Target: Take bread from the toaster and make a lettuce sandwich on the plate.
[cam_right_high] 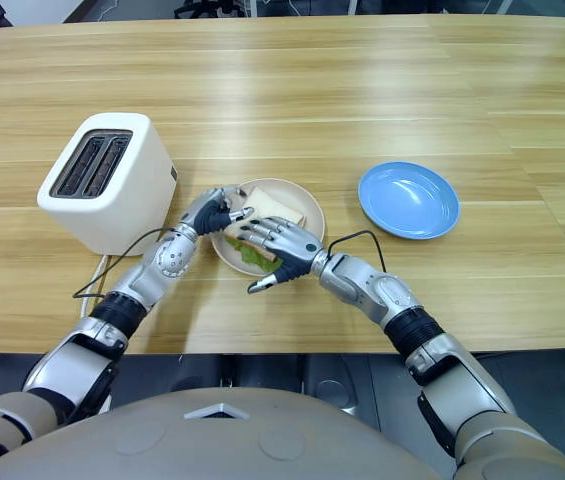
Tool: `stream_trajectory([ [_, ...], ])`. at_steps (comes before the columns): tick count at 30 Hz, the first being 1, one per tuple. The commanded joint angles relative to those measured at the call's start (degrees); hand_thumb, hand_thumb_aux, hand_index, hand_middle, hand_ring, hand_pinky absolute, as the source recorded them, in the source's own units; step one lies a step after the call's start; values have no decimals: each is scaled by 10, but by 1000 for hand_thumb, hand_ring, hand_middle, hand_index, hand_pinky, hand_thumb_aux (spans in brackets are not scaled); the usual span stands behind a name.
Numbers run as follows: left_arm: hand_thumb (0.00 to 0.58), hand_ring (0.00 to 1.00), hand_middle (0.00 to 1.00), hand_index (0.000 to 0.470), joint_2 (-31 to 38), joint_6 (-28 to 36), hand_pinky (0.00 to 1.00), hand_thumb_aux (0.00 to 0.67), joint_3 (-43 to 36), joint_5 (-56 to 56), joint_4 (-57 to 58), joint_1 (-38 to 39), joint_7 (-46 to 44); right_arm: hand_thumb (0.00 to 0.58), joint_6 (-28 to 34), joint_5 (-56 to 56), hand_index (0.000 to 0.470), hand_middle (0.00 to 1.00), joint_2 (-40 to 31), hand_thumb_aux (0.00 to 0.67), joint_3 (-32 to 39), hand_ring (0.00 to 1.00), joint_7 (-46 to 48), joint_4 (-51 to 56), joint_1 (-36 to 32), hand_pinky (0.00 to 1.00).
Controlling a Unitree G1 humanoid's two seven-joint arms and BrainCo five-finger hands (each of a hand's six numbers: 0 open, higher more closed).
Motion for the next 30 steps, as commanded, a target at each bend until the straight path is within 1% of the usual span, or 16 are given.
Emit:
stream_trajectory([
  [1, 0, 0, 0, 0, 34, 24, 0, 0, 43, 59, -134, 46, 75, 0, 38, -4, 0, 0, -8, 0, 27, 0, 59, 81, 22, 0],
  [5, 0, 0, 0, 0, 61, 20, 0, 0, 96, 76, -240, 104, 122, 0, 32, 11, 0, 0, -3, 0, 33, 0, 65, 100, 17, 0],
  [9, 0, 0, 0, 0, 68, -26, 0, 0, 146, 49, -319, 160, 158, 0, 6, 53, 0, 0, 9, 0, 23, 0, 54, 126, 18, 0],
  [10, 0, 0, 0, 0, 65, -45, 0, 0, 153, 25, -333, 172, 155, 390, -10, 73, 197, 0, 13, 286, 14, 0, 48, 115, 18, 0],
  [11, 0, 0, 0, 0, 60, -65, 0, 0, 156, -9, -341, 182, 143, 390, -29, 106, 197, 0, 20, 286, -1, 0, 44, 101, 20, 0],
  [12, 0, 0, 0, 0, 55, -85, 0, 0, 159, -35, -349, 191, 139, 458, -51, 137, 249, 0, 26, 363, -18, 0, 32, 83, 21, 0],
  [13, 0, 0, 0, 0, 54, -109, 0, 0, 159, -65, -352, 199, 128, 458, -69, 178, 249, 0, 33, 363, -36, 0, 34, 61, 25, 0],
  [14, 23, 0, 0, 9, 52, -125, 0, 13, 158, -88, -354, 207, 117, 580, -90, 218, 460, 0, 38, 670, -53, 0, 40, 38, 28, 0],
  [15, 415, 0, 0, 215, 50, -140, 0, 313, 159, -102, -356, 214, 112, 580, -111, 252, 460, 0, 41, 670, -67, 0, 41, 17, 30, 0],
  [16, 556, 306, 306, 366, 52, -160, 306, 533, 157, -123, -354, 219, 100, 580, -124, 288, 460, 0, 44, 670, -81, 0, 51, -1, 34, 0],
  [17, 580, 1000, 1000, 460, 56, -182, 1000, 670, 154, -151, -351, 224, 82, 580, -142, 335, 460, 192, 45, 670, -96, 192, 59, -29, 40, 192],
  [18, 580, 1000, 1000, 460, 58, -199, 1000, 670, 152, -171, -348, 228, 68, 580, -153, 366, 460, 1000, 46, 670, -108, 1000, 68, -48, 44, 1000],
  [20, 580, 1000, 1000, 460, 66, -234, 1000, 670, 139, -229, -344, 237, 24, 580, -168, 465, 460, 1000, 43, 670, -119, 1000, 111, -93, 56, 1000],
  [25, 580, 1000, 1000, 460, 93, -290, 1000, 670, 107, -344, -327, 264, -98, 580, -139, 676, 460, 1000, 7, 670, -107, 1000, 271, -189, 99, 1000],
  [28, 580, 1000, 1000, 460, 141, -283, 1000, 670, 42, -458, -320, 290, -232, 580, -85, 787, 460, 1000, -50, 670, -81, 1000, 421, -237, 144, 1000],
  [30, 580, 1000, 1000, 460, 163, -276, 1000, 670, 14, -492, -305, 305, -299, 580, -58, 810, 460, 1000, -84, 670, -68, 1000, 507, -232, 169, 1000],
])
